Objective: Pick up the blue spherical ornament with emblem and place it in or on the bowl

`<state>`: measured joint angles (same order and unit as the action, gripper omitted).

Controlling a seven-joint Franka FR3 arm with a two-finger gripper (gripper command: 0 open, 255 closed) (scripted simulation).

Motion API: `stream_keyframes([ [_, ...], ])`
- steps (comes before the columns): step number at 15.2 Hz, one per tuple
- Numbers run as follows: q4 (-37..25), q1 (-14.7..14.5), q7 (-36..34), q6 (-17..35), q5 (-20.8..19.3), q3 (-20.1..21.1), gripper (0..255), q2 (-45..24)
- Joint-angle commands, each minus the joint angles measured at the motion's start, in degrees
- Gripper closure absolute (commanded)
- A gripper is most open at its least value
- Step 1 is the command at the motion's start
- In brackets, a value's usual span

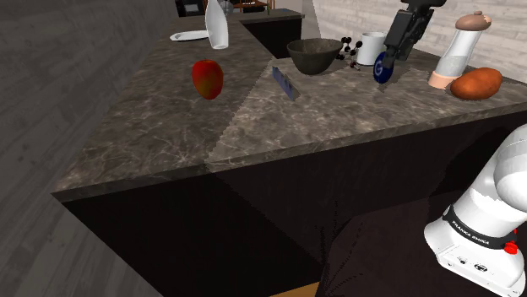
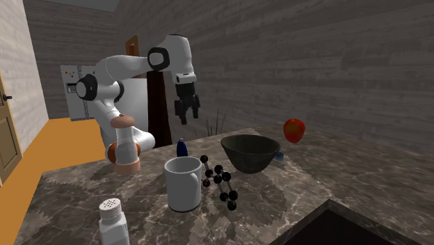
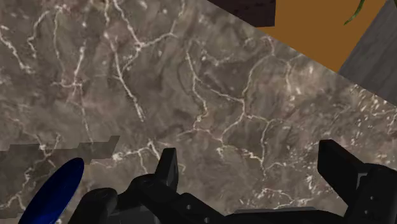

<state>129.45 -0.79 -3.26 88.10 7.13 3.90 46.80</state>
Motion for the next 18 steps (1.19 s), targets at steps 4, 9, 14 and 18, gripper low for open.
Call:
stream_keyframes([
  [4,-0.4,3.3,-2.7,2.1,-2.0,-1.1,0,-2.5],
  [9,-1.2,8.7,-7.3,5.0,-5.4,-3.1,0,-6.4],
  [14,-2.3,13.8,-12.0,7.4,-8.5,-5.2,0,-9.7],
  [18,1.1,13.8,-12.0,10.4,-8.6,-5.2,0,-9.4],
])
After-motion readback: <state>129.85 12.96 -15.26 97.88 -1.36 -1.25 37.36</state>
